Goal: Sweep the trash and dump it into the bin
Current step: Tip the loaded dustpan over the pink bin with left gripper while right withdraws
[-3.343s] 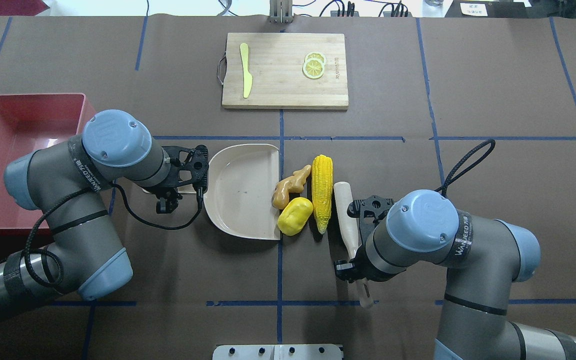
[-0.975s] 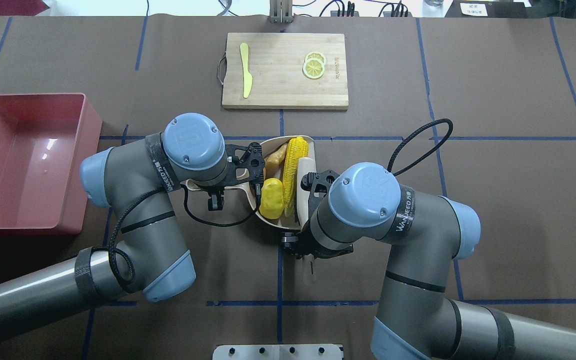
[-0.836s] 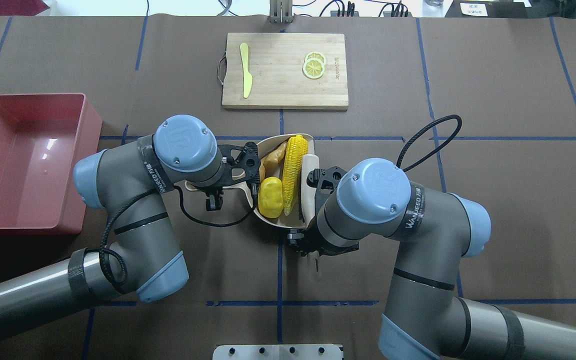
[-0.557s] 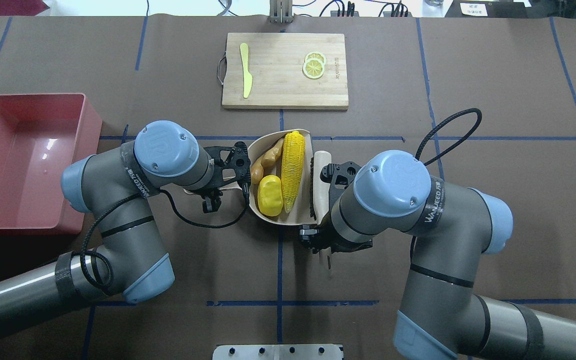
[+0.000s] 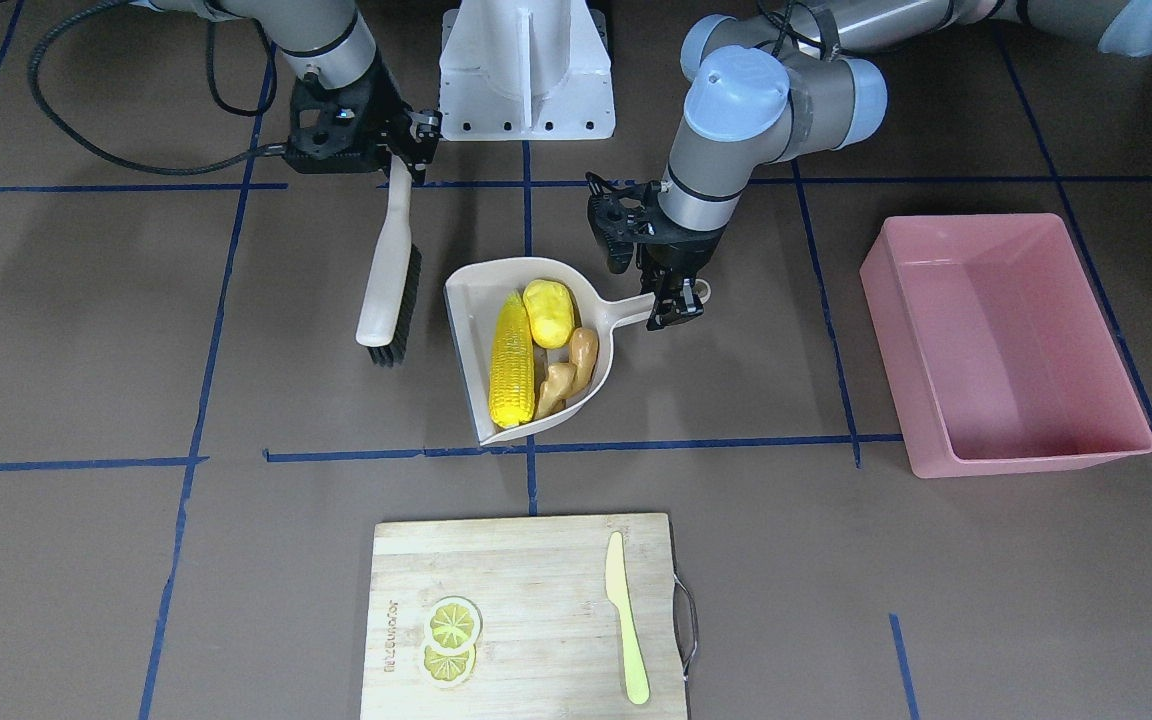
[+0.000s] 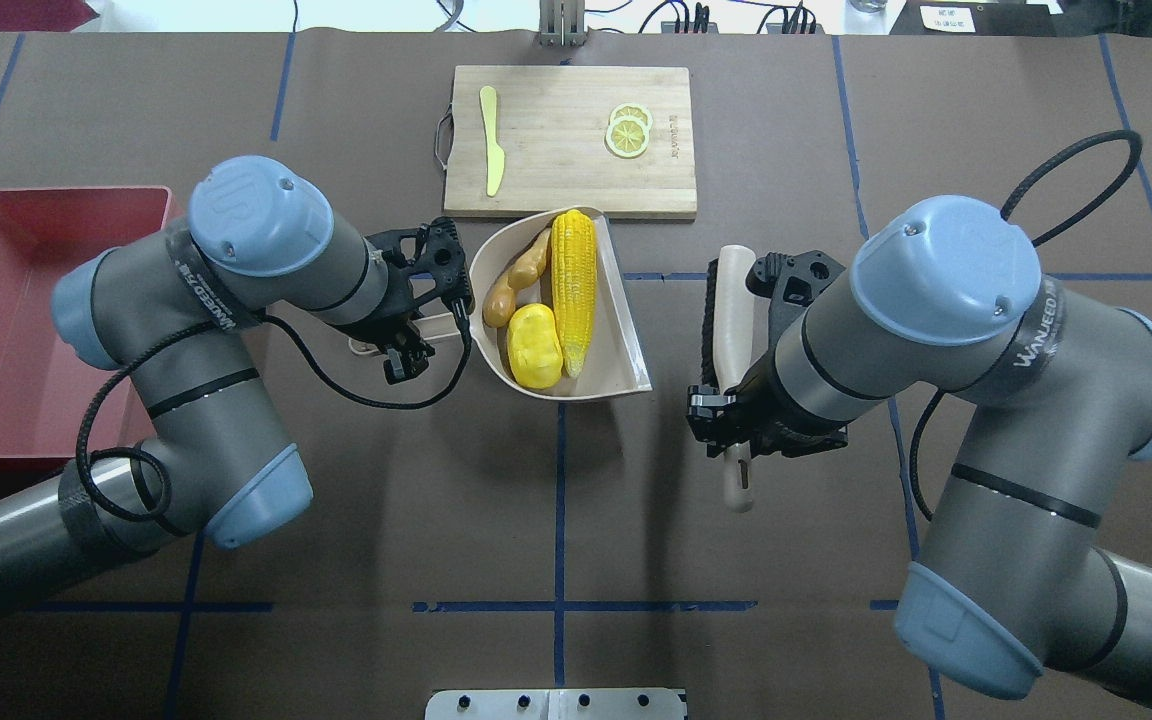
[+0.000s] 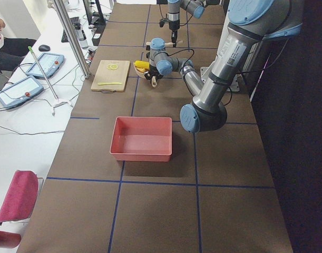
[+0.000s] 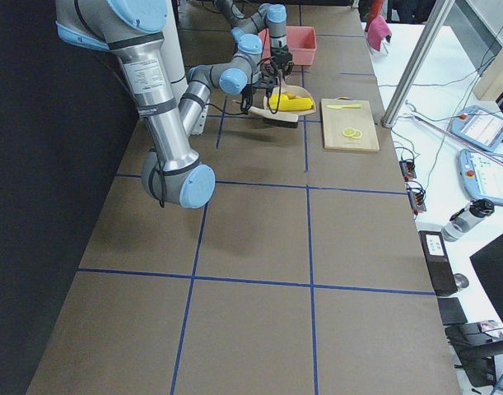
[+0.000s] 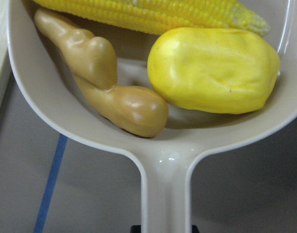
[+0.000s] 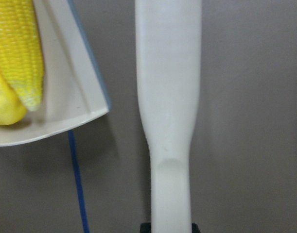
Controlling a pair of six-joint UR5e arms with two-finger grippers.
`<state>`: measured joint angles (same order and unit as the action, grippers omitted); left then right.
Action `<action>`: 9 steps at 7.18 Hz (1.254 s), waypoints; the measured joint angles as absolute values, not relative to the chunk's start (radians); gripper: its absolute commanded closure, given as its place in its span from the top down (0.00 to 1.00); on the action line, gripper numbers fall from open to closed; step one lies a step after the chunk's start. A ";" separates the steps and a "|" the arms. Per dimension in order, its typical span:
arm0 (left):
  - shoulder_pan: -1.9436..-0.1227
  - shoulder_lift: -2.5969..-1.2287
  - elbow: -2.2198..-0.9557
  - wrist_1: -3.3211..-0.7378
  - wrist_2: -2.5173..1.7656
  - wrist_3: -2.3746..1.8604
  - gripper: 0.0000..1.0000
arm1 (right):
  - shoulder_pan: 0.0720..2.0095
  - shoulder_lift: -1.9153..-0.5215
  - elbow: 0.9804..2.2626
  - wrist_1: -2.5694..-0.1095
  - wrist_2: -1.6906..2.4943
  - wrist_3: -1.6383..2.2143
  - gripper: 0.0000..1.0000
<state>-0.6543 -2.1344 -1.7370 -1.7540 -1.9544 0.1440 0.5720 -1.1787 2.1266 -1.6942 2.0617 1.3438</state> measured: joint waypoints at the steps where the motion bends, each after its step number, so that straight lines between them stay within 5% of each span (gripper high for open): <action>1: -0.700 -2.124 -1.759 -1.754 -1.991 0.146 0.08 | 0.603 -1.220 2.144 -1.696 2.064 1.302 0.00; 9: -1.223 -1.655 -1.991 -1.757 -2.259 0.538 0.00 | 0.729 -1.348 2.111 -1.689 2.053 1.029 0.00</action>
